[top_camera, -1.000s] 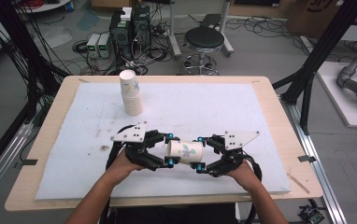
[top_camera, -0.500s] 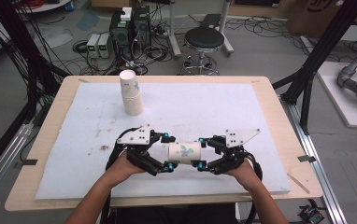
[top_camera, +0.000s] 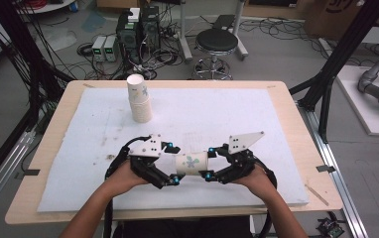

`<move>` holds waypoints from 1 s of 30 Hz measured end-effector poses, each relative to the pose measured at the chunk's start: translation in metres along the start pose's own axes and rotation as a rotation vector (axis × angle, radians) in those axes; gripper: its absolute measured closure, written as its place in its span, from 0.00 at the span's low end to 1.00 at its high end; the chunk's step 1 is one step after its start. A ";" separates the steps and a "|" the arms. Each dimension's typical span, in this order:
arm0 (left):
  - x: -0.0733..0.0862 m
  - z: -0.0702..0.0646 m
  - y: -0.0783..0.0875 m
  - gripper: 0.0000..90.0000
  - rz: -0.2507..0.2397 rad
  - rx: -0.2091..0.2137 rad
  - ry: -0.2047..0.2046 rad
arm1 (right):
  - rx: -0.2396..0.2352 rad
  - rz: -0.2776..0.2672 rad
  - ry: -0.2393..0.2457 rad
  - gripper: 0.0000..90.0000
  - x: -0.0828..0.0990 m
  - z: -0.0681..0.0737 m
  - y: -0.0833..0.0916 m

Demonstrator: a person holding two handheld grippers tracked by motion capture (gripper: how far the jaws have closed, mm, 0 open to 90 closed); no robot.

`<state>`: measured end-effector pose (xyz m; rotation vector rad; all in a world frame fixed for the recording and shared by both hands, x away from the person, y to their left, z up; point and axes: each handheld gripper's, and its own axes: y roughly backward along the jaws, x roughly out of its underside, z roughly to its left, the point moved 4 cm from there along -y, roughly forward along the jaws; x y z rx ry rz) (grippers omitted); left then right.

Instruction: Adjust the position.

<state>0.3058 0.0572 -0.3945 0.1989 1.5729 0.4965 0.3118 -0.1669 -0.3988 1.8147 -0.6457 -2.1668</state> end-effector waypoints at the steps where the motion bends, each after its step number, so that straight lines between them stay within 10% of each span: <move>1: 0.000 0.001 0.000 0.18 0.011 0.000 -0.003 | 0.002 0.007 0.008 0.39 0.000 0.000 -0.002; 30: 0.001 -0.001 -0.012 0.23 0.214 0.029 -0.087 | 0.049 0.319 0.115 0.39 -0.028 0.005 -0.026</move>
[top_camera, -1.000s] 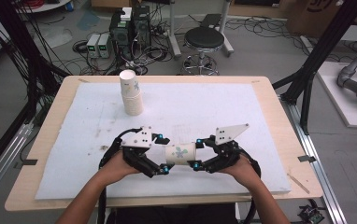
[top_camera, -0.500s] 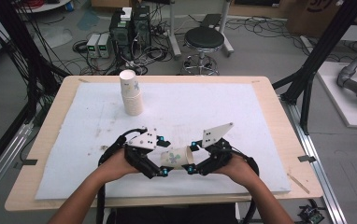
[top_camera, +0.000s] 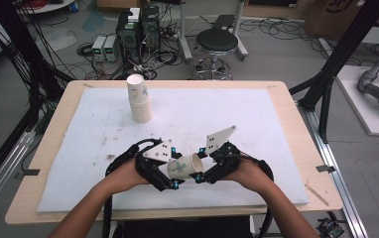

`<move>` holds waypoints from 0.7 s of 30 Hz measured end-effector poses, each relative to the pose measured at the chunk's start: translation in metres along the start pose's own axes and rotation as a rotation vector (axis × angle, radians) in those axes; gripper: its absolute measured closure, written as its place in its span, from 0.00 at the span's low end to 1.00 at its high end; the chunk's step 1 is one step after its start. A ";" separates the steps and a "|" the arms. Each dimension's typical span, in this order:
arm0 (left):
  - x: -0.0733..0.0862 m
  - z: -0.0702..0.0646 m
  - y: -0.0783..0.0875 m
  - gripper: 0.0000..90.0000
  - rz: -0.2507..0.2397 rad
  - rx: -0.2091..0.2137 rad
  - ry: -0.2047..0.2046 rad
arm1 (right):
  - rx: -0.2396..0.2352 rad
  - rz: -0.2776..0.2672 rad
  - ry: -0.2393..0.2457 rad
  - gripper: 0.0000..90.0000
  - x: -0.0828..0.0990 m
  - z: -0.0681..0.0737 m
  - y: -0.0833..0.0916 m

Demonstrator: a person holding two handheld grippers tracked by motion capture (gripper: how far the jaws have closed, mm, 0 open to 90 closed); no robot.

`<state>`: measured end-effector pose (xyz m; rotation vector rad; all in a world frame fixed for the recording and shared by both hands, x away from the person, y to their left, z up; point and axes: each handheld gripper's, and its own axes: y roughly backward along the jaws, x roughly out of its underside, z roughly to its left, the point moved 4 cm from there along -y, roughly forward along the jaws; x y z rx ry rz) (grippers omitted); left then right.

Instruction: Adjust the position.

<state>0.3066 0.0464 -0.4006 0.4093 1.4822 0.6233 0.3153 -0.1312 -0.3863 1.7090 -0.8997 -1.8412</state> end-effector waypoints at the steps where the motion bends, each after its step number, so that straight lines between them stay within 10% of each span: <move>1: 0.000 0.000 0.000 0.23 0.009 -0.002 -0.001 | 0.007 0.017 0.009 0.39 -0.002 0.000 0.000; 21: 0.003 0.004 -0.011 0.30 0.102 0.011 0.010 | 0.038 0.194 0.105 0.39 -0.017 0.002 -0.006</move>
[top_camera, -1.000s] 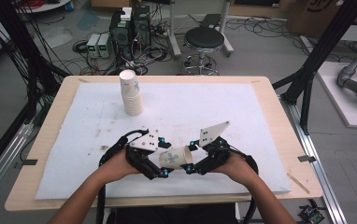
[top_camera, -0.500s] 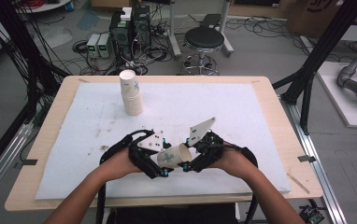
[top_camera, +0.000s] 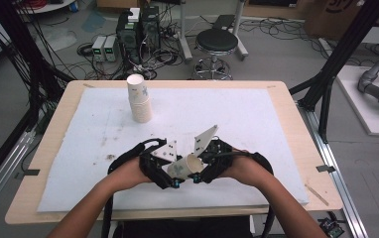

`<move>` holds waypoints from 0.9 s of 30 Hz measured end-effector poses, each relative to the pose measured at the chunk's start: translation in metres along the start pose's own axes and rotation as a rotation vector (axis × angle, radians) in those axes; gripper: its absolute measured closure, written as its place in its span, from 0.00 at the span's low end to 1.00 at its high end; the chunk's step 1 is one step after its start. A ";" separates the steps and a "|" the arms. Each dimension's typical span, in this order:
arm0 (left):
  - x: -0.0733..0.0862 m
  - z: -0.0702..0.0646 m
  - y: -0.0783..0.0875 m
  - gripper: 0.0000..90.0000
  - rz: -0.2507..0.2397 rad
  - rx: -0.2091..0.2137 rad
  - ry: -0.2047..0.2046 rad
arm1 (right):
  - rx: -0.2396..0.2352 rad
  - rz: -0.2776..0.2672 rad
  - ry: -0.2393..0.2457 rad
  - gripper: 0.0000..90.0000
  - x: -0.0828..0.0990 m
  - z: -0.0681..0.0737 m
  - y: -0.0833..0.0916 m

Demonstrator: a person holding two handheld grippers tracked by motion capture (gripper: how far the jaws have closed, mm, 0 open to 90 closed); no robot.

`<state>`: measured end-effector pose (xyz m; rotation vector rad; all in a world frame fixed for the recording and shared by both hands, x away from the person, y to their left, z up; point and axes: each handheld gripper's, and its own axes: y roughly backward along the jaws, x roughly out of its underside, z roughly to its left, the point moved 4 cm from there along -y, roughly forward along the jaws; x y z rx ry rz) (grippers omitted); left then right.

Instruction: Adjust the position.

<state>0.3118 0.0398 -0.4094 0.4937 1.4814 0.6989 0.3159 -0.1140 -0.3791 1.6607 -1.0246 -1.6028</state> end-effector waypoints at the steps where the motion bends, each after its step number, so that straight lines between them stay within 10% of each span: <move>1: 0.000 0.000 0.000 0.31 0.000 0.003 -0.001 | 0.004 0.004 0.007 0.39 0.000 0.000 -0.001; 14: -0.003 -0.001 -0.006 0.40 -0.002 0.028 -0.001 | -0.003 0.044 0.017 0.39 -0.001 0.002 -0.005; 27: -0.002 -0.002 -0.004 0.40 -0.079 0.015 0.015 | -0.016 -0.091 -0.014 0.28 0.000 0.001 0.004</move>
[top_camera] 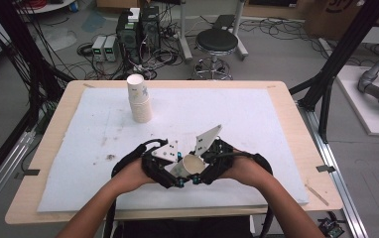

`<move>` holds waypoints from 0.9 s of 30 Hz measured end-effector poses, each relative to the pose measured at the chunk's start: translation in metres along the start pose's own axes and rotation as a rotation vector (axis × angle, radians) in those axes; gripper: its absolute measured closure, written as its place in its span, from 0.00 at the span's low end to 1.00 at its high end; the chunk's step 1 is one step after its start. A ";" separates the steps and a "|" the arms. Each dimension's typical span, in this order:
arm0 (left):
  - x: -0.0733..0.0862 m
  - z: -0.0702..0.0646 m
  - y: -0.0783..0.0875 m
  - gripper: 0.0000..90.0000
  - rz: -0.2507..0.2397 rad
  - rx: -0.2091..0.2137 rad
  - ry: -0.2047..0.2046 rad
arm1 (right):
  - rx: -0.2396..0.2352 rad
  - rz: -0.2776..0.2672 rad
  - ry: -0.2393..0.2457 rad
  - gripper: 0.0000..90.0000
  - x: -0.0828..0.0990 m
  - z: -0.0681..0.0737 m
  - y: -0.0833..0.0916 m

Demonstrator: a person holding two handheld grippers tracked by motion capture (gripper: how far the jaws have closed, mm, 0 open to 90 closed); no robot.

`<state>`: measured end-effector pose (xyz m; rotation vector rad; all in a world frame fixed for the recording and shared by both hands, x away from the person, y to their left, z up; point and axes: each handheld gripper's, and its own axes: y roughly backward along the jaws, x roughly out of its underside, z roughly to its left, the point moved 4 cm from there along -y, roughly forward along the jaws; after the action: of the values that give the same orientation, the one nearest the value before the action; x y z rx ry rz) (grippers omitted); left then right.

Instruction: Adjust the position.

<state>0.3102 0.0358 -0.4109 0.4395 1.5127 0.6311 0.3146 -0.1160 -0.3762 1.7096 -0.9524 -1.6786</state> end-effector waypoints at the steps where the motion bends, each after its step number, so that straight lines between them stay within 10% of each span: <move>1: 0.001 0.000 0.000 0.40 -0.004 -0.002 0.007 | 0.003 -0.022 -0.012 0.27 0.000 0.000 0.002; 18: 0.027 0.004 0.013 0.38 -0.207 -0.100 0.129 | 0.115 -0.401 -0.191 0.27 0.039 -0.006 0.029; 27: 0.041 0.015 0.031 0.37 -0.335 -0.194 0.194 | 0.239 -0.467 -0.268 0.23 0.065 -0.011 0.034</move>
<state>0.3201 0.0869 -0.4229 -0.0266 1.6431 0.5591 0.3197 -0.1887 -0.3876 2.0148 -0.9530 -2.2140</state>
